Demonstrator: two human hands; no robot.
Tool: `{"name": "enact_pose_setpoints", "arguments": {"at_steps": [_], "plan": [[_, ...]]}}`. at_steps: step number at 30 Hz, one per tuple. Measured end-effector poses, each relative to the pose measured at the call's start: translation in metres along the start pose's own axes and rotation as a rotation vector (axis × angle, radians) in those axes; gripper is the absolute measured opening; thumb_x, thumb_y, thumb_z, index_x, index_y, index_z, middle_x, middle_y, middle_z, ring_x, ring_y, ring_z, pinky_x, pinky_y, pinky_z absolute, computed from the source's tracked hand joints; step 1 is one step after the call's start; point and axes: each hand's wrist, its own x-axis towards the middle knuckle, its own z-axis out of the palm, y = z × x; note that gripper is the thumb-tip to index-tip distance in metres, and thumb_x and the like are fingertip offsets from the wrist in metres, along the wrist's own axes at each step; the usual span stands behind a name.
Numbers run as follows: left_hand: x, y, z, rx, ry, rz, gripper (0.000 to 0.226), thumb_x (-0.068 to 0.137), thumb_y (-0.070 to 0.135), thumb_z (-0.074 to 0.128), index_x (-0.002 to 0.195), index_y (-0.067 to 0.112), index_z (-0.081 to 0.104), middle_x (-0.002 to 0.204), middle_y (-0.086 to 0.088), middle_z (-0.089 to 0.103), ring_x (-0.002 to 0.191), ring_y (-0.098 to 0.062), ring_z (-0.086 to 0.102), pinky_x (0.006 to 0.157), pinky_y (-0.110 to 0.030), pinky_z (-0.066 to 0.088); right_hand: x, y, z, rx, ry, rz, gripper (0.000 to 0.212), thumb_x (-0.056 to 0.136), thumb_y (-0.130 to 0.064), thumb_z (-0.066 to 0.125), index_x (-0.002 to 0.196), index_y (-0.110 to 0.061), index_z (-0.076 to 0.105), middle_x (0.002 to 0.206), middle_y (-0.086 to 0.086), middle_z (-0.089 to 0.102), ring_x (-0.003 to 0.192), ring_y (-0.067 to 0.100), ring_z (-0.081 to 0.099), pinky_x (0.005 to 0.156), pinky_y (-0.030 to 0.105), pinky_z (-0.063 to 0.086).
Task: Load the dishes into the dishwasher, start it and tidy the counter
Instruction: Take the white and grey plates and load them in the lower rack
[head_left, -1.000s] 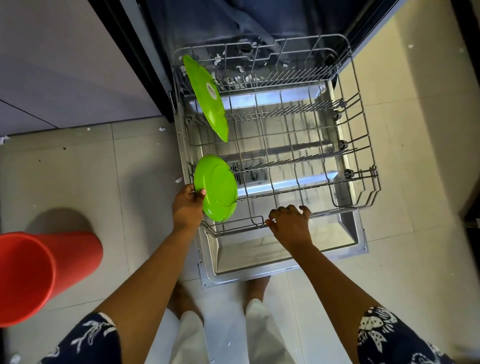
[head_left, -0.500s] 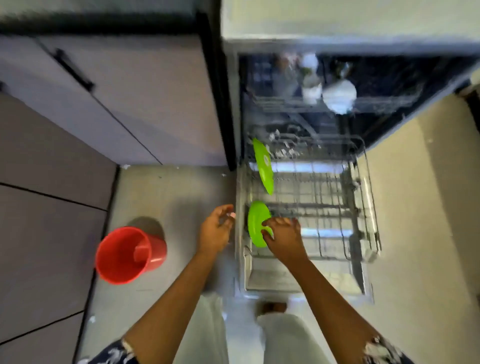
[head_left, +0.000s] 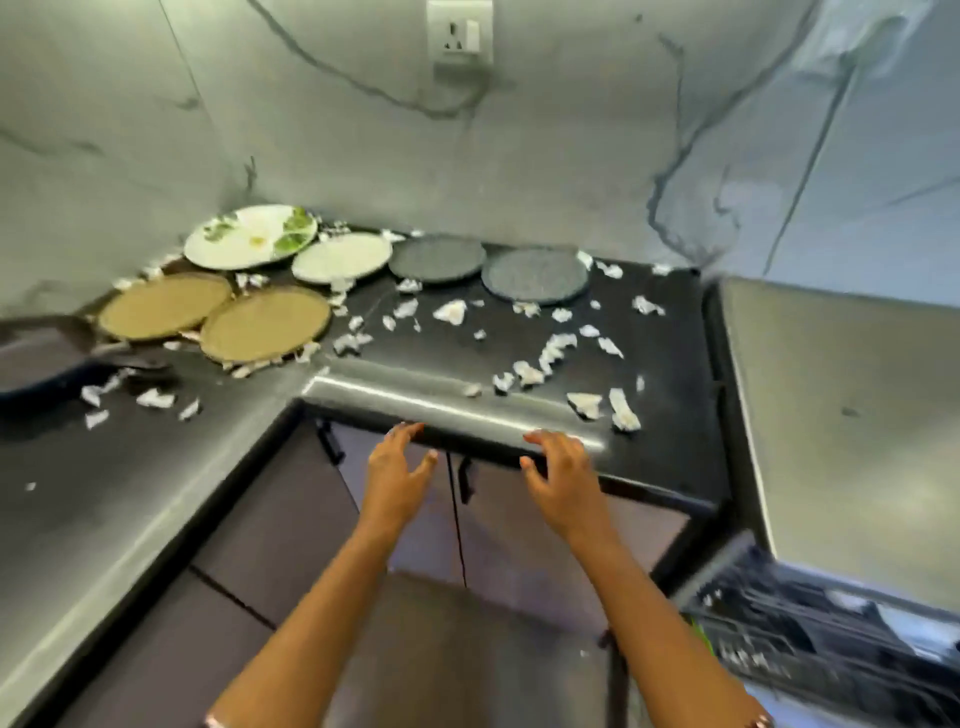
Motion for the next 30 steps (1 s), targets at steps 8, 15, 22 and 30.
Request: {"name": "enact_pose_setpoints", "arguments": {"at_steps": [8,15,22,30], "plan": [[0.100,-0.025,-0.012,0.365,-0.145,-0.008,0.052,0.094,0.038,0.050,0.142,0.019,0.041,0.152,-0.007,0.033,0.141,-0.027,0.025,0.114,-0.044,0.020,0.081,-0.008,0.047,-0.356,-0.183,-0.067,0.039,0.077,-0.037,0.051,0.106,-0.016,0.066,0.110,0.006,0.066,0.096,0.027,0.064,0.073,0.040,0.052],[0.104,-0.041,-0.001,0.616,0.013,0.144,0.063,0.085,0.060,0.026,0.131,0.027,0.054,0.135,0.001,0.054,0.124,-0.027,0.049,0.098,-0.045,0.040,0.118,0.001,0.054,-0.556,-0.166,-0.221,0.017,0.074,-0.037,0.065,0.080,-0.021,0.066,0.078,-0.003,0.063,0.070,0.019,0.062,0.049,0.031,0.046],[0.169,-0.017,-0.020,0.624,0.053,0.029,0.027,0.091,0.045,0.050,0.101,0.022,0.062,0.096,0.000,0.065,0.095,-0.024,0.060,0.078,-0.038,0.047,0.246,-0.017,0.043,-0.371,-0.345,-0.204,0.028,0.091,-0.041,0.047,0.097,-0.021,0.066,0.103,0.003,0.068,0.099,0.027,0.061,0.074,0.032,0.044],[0.282,-0.032,-0.054,0.339,0.198,-0.058,0.030,0.088,0.030,0.058,0.116,0.020,0.061,0.119,-0.004,0.061,0.109,-0.026,0.055,0.089,-0.039,0.047,0.386,-0.030,0.101,-0.070,-0.347,0.022,0.026,0.089,-0.027,0.057,0.110,-0.014,0.064,0.113,0.008,0.066,0.102,0.025,0.060,0.084,0.032,0.045]]}}
